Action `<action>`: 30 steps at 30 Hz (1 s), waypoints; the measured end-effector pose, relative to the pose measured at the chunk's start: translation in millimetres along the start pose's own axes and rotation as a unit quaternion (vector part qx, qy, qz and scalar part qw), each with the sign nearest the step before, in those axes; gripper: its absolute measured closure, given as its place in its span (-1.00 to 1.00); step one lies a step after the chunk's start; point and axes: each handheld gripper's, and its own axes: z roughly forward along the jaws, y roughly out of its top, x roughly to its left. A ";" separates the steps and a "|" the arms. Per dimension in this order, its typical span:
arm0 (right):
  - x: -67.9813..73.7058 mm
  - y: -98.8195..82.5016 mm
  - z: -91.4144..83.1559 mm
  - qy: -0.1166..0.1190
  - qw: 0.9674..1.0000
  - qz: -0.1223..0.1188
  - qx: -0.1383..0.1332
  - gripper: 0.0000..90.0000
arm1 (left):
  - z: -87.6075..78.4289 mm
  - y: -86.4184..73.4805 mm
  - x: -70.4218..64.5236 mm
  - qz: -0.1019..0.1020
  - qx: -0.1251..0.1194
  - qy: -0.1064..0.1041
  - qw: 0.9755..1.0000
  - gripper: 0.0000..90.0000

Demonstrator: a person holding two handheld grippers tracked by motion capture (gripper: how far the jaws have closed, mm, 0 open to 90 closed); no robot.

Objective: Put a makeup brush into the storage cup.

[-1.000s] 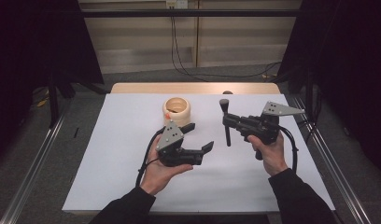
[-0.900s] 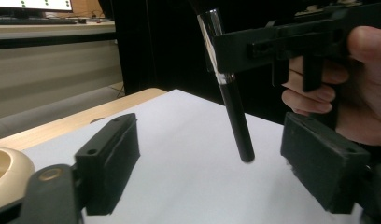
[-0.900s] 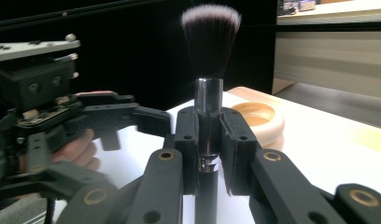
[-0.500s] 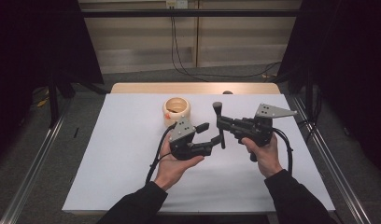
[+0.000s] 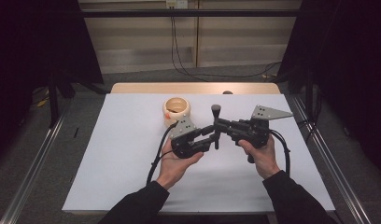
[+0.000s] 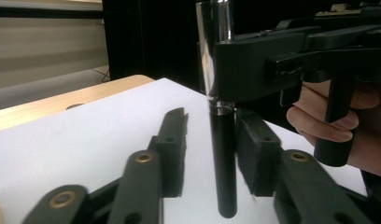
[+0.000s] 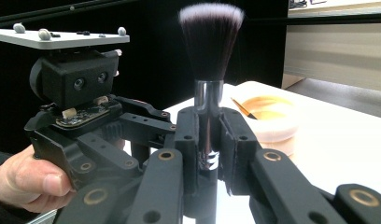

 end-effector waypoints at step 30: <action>0.4 2.6 -4.7 -0.008 1.000 0.001 -0.017 0.06 | 0.2 1.7 -0.9 0.011 0.006 -0.020 1.000 0.77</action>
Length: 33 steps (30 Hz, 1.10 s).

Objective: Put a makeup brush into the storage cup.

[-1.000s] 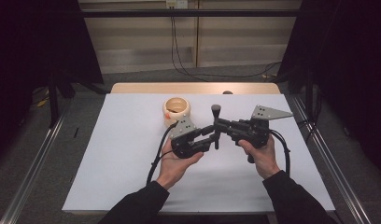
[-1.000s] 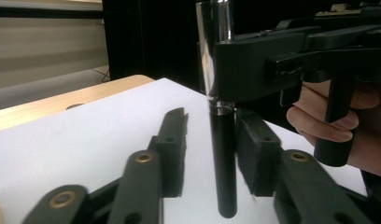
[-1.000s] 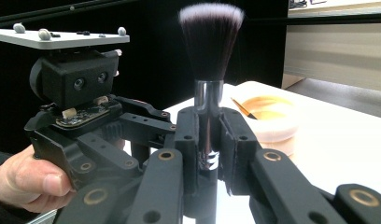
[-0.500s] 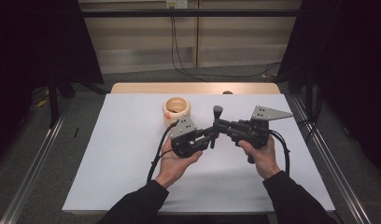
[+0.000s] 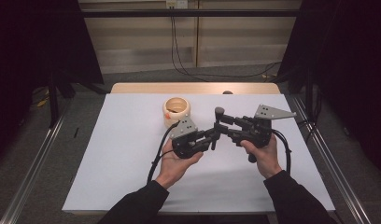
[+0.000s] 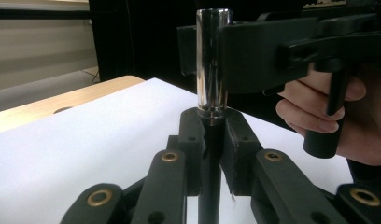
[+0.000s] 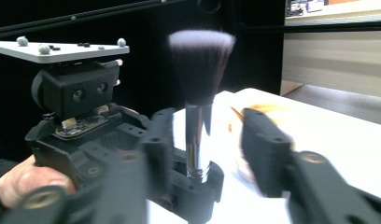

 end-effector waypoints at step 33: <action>4.0 -4.1 -1.1 -0.087 0.995 -0.046 0.003 -0.97 | -11.8 1.3 12.1 -0.004 -0.006 0.021 1.000 0.76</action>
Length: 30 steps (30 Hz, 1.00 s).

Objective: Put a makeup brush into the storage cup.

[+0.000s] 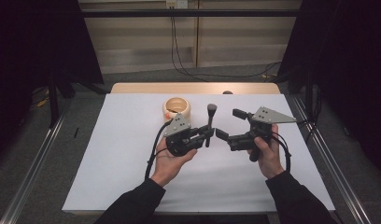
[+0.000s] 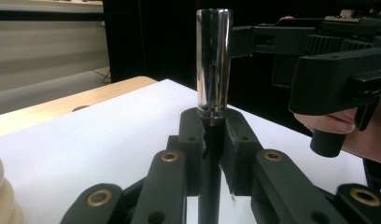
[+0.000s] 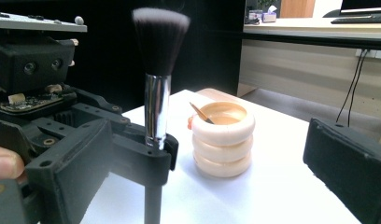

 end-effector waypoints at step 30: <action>-17.6 -26.4 -41.8 -0.067 0.998 0.000 0.006 -0.99 | -12.5 6.5 12.0 -0.006 -0.005 0.006 1.000 0.76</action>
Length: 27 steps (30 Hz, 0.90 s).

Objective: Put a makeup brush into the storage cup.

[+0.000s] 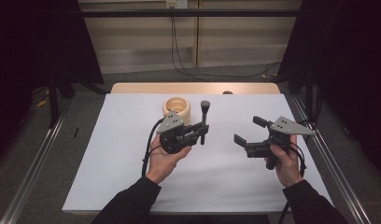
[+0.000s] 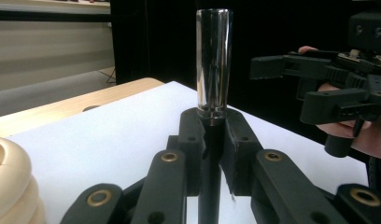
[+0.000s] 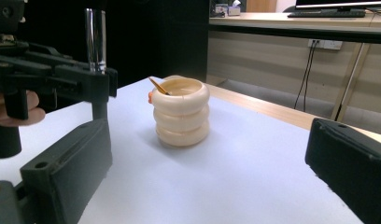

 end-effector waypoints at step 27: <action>-1.9 -41.3 -47.1 -0.042 0.999 0.006 0.006 -0.95 | -24.4 18.1 20.0 0.005 -0.015 0.048 0.999 0.76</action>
